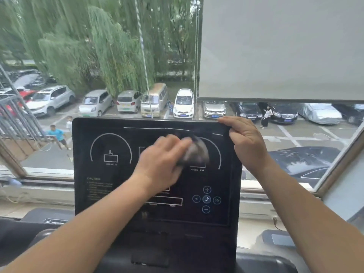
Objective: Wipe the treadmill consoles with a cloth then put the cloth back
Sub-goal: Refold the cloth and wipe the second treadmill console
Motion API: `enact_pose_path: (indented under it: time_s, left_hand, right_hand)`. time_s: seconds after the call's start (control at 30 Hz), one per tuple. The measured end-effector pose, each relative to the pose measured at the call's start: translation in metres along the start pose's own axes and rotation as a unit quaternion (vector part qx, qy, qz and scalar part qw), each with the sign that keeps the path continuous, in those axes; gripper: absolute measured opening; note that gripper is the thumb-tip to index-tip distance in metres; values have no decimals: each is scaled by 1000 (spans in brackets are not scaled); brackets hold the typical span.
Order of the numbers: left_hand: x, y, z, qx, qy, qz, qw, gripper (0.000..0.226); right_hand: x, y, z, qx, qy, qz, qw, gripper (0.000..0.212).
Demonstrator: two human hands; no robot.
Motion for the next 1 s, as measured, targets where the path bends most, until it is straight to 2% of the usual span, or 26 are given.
enact_pose_path:
  time_s: [0.03, 0.1, 0.13, 0.17, 0.2, 0.23, 0.27, 0.3, 0.33, 0.37, 0.4, 0.43, 0.47, 0.53, 0.57, 0.6, 0.63, 0.7, 0.73, 0.77, 0.8, 0.87, 0.93, 1.0]
  left_hand:
    - [-12, -8, -8, 39, -104, 45, 993, 58]
    - [-26, -11, -10, 142, -320, 117, 929, 54]
    - [-27, -7, 0, 172, -385, 143, 895, 52]
    - [-23, -1, 14, 179, -405, 160, 882, 50]
    - [-15, 6, 30, 179, -384, 157, 892, 48]
    - [-3, 14, 46, 168, -320, 127, 924, 49]
    - [9, 21, 59, 140, -211, 68, 965, 53]
    - [18, 27, 65, 97, -82, -7, 992, 62]
    - [19, 26, 60, 59, 35, -64, 996, 70]
    - [13, 25, 49, 33, 93, -80, 992, 74]
    - [1, 21, 40, 27, 87, -66, 994, 74]
    - [-14, 14, 34, 41, 36, -32, 998, 71]
    - [-28, 8, 30, 69, -41, 3, 997, 69]
    - [-41, 5, 34, 127, -188, 44, 973, 65]
    - [-41, 8, 40, 131, -226, 56, 964, 66]
    - [-38, 12, 47, 120, -223, 62, 965, 69]
    - [-33, 17, 54, 104, -172, 55, 978, 73]
    - [-26, 24, 60, 40, 44, -10, 998, 77]
    - [-30, 22, 55, 9, 135, -36, 990, 76]
    - [-39, 17, 49, -13, 171, -36, 985, 75]
    - [-51, 11, 44, -18, 151, -18, 988, 73]
    - [-67, 5, 40, 23, 17, 32, 999, 70]
    - [-60, 11, 53, 44, -83, 56, 994, 73]
    - [-38, 28, 71, 63, -106, 49, 991, 77]
  right_hand:
    - [0, 0, 0, -10, 0, 0, 1000, 49]
    - [0, 1, -2, -28, 6, 5, 1000, 44]
    - [0, 2, -3, -30, 10, 7, 999, 42]
    - [1, 3, -4, -28, 10, 8, 1000, 39]
    - [1, 3, -4, -25, 9, 9, 1000, 38]
    - [2, 4, -4, -24, 7, 9, 1000, 37]
    - [2, 4, -5, -25, 5, 8, 1000, 37]
    - [2, 4, -5, -26, 5, 7, 1000, 38]
    - [2, 4, -6, -28, 5, 7, 1000, 39]
    - [1, 5, -7, -29, 7, 6, 1000, 39]
    - [1, 5, -8, -31, 11, 5, 999, 40]
    - [1, 4, -8, -35, 17, 4, 999, 40]
    - [1, 4, -8, -40, 22, 5, 999, 39]
    - [1, 2, -9, -50, 25, 4, 998, 37]
    - [0, 1, -9, -48, 24, -1, 999, 38]
    - [-1, 1, -9, -41, 23, -7, 999, 40]
    - [-2, 0, -8, -32, 26, -13, 999, 42]
    - [-6, -2, -5, -29, 43, -25, 998, 46]
    - [-7, -4, -5, -36, 52, -33, 997, 47]
    - [-9, -6, -4, -49, 59, -39, 996, 46]
    - [-11, -8, -4, -66, 67, -45, 995, 46]
    - [-14, -10, -3, -87, 80, -54, 991, 45]
    - [-16, -9, -1, -68, 77, -51, 993, 47]
    - [-15, -8, 1, -52, 64, -37, 996, 47]
Point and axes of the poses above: each hand's wrist, its own x-axis away from the middle knuckle, its own y-axis out of the palm, z = x × y, the point moved 2 cm from there along -x, towards the middle knuckle, and after that the axes turned 7 degrees about -y, right-handed, at the moved point
